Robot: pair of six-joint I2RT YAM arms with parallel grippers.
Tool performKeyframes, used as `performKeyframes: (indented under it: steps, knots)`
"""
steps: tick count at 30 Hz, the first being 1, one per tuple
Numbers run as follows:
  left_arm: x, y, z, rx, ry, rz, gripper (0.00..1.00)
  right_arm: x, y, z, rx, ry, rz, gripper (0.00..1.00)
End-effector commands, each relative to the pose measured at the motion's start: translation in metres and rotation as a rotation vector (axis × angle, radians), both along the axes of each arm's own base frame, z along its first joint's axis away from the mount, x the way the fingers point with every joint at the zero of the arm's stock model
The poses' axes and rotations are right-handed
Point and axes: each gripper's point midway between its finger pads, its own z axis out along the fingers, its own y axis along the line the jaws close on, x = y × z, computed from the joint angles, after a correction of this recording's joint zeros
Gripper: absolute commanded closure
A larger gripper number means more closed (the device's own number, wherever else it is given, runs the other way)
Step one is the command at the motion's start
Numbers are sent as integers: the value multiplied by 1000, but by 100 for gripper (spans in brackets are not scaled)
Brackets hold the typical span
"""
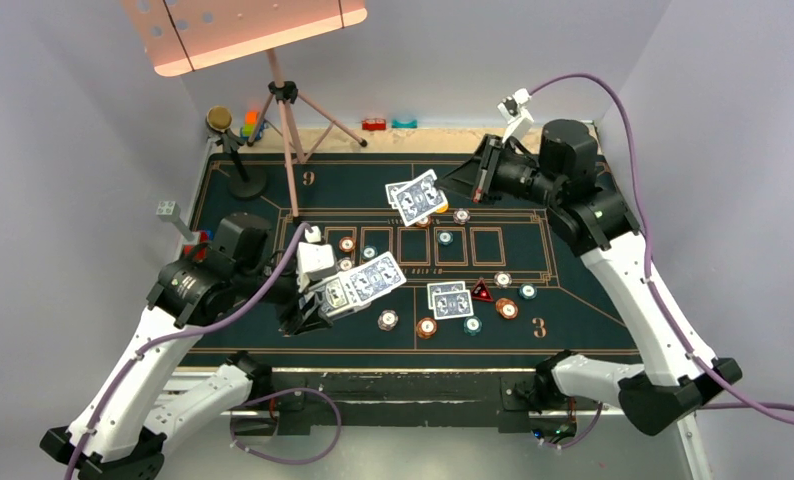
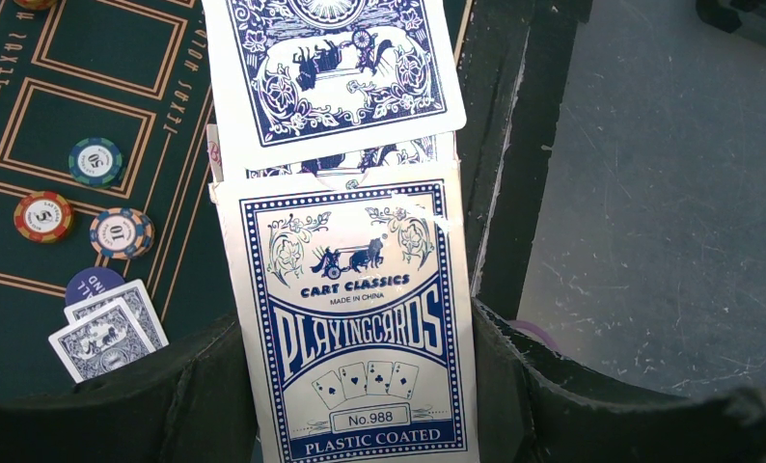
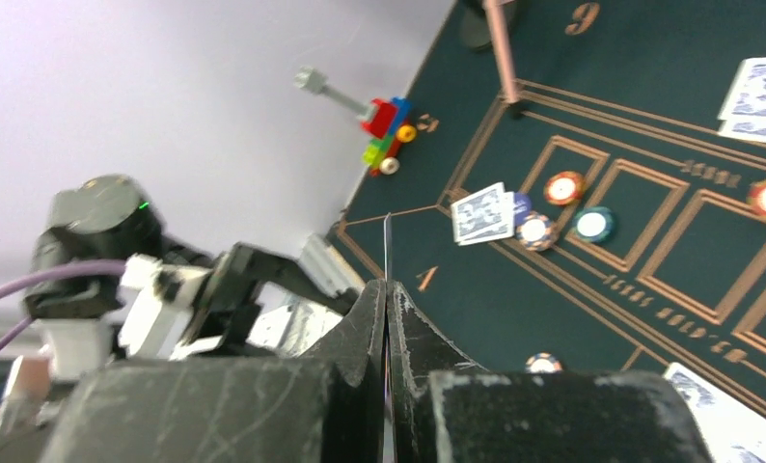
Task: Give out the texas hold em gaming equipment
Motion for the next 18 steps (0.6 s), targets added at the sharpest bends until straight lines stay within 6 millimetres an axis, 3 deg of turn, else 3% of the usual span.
performKeyframes:
  steps: [1, 5, 9, 18]
  knots:
    - [-6, -2, 6, -25, -5, -32, 100, 28, -19, -31, -197, -32, -93, 100]
    - [-9, -1, 10, -23, -2, -36, 100, 59, -40, -63, -378, -39, -209, 100]
    - [-11, 0, 14, -20, -1, -41, 100, 79, -48, -85, -498, -38, -253, 100]
    - [-18, 4, 20, -13, -2, -51, 100, 109, -31, -143, -858, -65, -319, 100]
